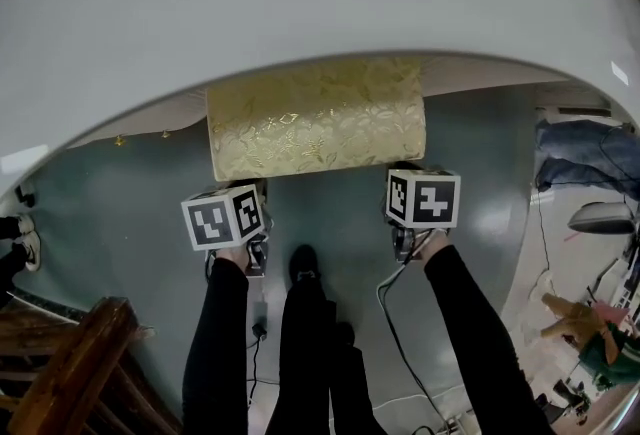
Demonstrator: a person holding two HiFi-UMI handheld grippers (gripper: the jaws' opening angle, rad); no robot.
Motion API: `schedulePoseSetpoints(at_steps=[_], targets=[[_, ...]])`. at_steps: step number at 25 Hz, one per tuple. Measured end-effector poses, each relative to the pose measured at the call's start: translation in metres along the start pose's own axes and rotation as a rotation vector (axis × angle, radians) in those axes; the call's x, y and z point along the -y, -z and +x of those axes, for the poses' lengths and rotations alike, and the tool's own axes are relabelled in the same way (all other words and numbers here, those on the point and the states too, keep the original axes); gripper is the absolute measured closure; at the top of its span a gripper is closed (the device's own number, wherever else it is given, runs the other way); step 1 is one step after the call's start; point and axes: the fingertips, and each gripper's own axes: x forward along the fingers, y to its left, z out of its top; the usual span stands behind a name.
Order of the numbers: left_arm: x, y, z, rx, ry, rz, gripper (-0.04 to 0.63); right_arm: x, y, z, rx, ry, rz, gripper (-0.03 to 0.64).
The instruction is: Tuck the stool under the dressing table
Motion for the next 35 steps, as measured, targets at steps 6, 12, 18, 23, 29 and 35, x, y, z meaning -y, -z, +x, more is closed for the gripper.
schedulePoseSetpoints(at_steps=[6,12,18,23,29,35], targets=[[0.0,0.0,-0.003,0.045,-0.015,-0.029,0.588,-0.001,0.002,-0.003,0.015,-0.004,-0.001,0.612],[0.002,0.008,-0.02,0.084,-0.013,-0.023,0.588,-0.01,0.022,-0.017,0.053,-0.042,0.032,0.612],[0.01,0.027,-0.038,0.123,-0.018,0.034,0.588,-0.027,0.035,-0.031,0.14,-0.132,0.057,0.612],[0.021,0.06,-0.054,0.128,-0.025,0.068,0.588,-0.042,0.049,-0.052,0.194,-0.186,0.057,0.612],[0.03,0.085,-0.071,0.13,-0.021,0.078,0.588,-0.052,0.068,-0.072,0.232,-0.214,-0.016,0.612],[0.039,0.092,-0.086,0.154,-0.011,0.097,0.588,-0.054,0.079,-0.087,0.253,-0.217,-0.032,0.612]])
